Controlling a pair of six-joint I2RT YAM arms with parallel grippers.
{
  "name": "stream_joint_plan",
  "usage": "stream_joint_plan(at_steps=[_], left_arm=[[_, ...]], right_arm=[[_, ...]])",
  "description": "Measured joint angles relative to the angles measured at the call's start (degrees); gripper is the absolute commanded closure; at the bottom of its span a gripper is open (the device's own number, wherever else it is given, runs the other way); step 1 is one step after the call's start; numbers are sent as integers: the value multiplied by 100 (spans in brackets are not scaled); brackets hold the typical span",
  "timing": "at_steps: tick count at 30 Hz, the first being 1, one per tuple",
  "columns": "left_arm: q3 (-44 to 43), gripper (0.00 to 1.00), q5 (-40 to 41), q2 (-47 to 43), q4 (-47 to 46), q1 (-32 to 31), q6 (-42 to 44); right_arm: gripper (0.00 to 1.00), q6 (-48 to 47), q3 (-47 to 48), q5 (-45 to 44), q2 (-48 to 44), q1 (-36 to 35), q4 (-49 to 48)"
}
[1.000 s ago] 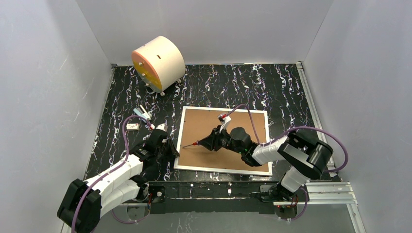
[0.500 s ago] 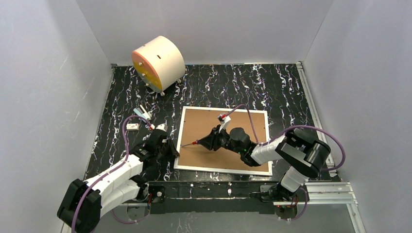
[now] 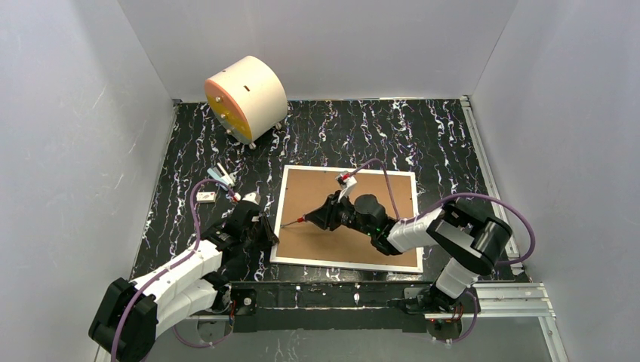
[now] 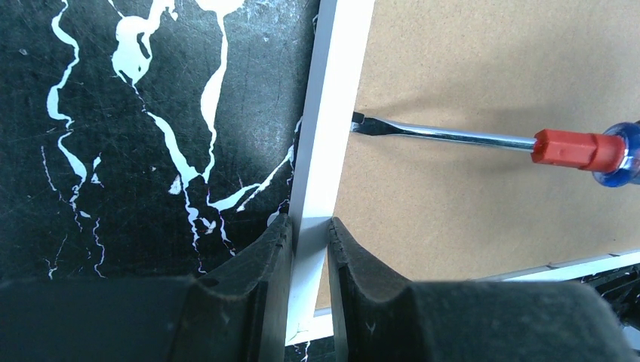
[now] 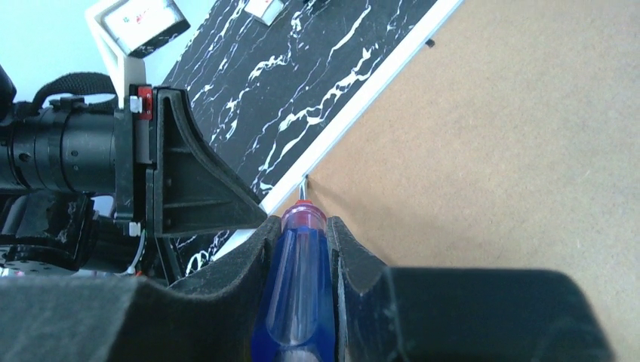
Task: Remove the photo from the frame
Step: Release the photo frame item from the photo frame.
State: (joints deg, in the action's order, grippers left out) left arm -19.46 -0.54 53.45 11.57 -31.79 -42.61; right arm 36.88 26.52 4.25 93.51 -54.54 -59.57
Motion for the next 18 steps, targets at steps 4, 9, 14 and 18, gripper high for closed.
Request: stream_joint_plan(at_steps=[4,9,14,18], left_arm=[[2,93,-4,7,-7,0,17],[31,93,-9,-20,-39,0,17],[46,93,-7,-44,-50,0,15],[61,93,-7,-59,-66,0,11]], right_arm=[[99,-116,337,-13,7,20,350],[99,-533,1220,-131,37,-59,1392],[99,-911,1858,-514,127,-306,2127],[99,-1137,2297,-999,286,-566,2470]])
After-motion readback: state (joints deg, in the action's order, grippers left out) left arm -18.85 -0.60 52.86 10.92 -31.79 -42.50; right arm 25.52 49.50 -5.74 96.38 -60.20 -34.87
